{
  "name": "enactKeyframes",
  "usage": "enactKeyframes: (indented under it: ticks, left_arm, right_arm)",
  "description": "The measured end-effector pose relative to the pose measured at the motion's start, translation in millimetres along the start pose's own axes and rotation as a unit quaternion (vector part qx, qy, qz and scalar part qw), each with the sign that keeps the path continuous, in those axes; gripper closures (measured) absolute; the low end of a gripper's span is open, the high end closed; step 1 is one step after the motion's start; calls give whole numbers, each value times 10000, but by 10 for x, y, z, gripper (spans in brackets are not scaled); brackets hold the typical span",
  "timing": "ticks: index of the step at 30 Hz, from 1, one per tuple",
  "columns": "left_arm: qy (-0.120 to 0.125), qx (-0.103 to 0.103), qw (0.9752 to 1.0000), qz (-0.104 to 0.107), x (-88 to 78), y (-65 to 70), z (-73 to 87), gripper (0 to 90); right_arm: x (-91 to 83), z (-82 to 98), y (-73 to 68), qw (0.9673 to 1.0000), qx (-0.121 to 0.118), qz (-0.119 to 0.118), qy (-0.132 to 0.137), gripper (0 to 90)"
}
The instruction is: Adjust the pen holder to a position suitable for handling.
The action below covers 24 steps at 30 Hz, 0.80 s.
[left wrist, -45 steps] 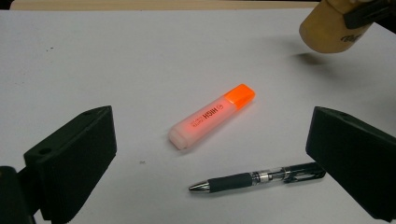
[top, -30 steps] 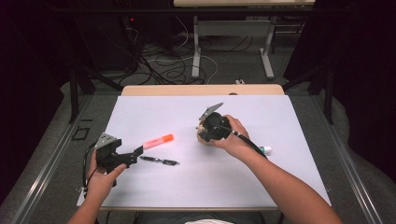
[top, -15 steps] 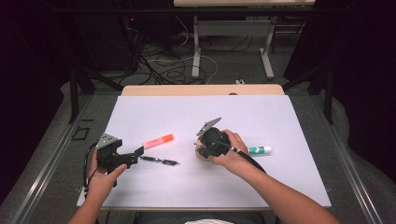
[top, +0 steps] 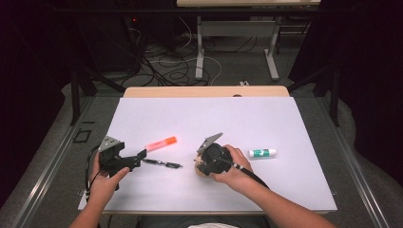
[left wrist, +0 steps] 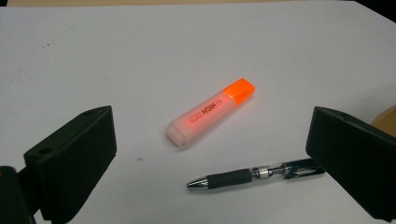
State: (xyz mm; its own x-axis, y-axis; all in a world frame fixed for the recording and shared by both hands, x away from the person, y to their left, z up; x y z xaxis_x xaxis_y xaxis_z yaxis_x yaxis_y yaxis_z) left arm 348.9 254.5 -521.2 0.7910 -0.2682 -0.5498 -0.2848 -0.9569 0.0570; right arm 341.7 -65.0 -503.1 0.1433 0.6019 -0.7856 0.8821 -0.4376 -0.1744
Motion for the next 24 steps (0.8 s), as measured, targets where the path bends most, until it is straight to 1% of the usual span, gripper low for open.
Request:
enactKeyframes:
  ticks: [2, 3, 5, 9, 11, 12, 13, 15, 18, 19, 20, 22, 24]
  left_arm:
    - [-3, 5, 10000, -1, 0, 0, 0, 19]
    - [-5, 7, 10000, -3, 1, 0, 0, 19]
    - [5, -13, 10000, -3, 3, 4, 1, 19]
    - [-5, 2, 10000, -2, 6, 7, 3, 19]
    - [-19, 1, 10000, -1, 9, 7, 4, 19]
    - [-19, 3, 10000, -2, 10, 7, 4, 19]
    - [-13, -2, 10000, -1, 11, 7, 4, 19]
    - [-15, -10, 10000, -3, 12, 7, 5, 19]
    - [-5, -11, 10000, -5, 12, 10, 5, 19]
    - [-14, -5, 10000, -2, 10, 11, 4, 19]
    - [-1, -5, 10000, -8, 11, 12, 4, 19]
    - [-14, -10, 10000, 0, 10, 12, 5, 19]
    - [-15, -12, 10000, -5, 11, 12, 7, 19]
  right_arm:
    - [13, 13, -18, 10000, 25, -13, -12, 664]
    - [36, 33, -43, 10000, -56, 8, -26, 663]
    - [66, 53, -56, 10000, -49, -26, -32, 663]
    - [95, 69, -67, 9999, -114, -2, 23, 663]
    - [93, 73, -68, 10000, -64, 7, 41, 663]
    - [92, 77, -69, 10000, 13, 11, 66, 663]
    - [93, 79, -71, 10000, 34, 24, 78, 663]
    - [98, 81, -88, 10000, -12, 65, 55, 663]
    - [107, 86, -90, 9999, -43, 93, 96, 663]
    - [105, 93, -94, 9999, -46, 88, 102, 663]
    - [107, 100, -108, 9999, 9, 121, 117, 663]
    - [113, 116, -119, 9997, -151, 161, 118, 663]
    - [113, 133, -128, 9996, -209, 142, 157, 663]
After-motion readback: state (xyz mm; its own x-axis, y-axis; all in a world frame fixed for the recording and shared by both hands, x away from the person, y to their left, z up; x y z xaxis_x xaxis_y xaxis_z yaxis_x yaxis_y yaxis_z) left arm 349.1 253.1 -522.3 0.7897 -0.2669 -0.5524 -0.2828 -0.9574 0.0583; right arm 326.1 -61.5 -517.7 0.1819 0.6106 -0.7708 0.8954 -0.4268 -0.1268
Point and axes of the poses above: each handheld gripper's, and its own axes: x roughly forward along the jaws, z roughly out of its underside, y roughly to its right, the point moved 2 cm from there along x, roughly forward along the jaws, and after that the axes turned 11 degrees about -z, right-handed, at the moved point
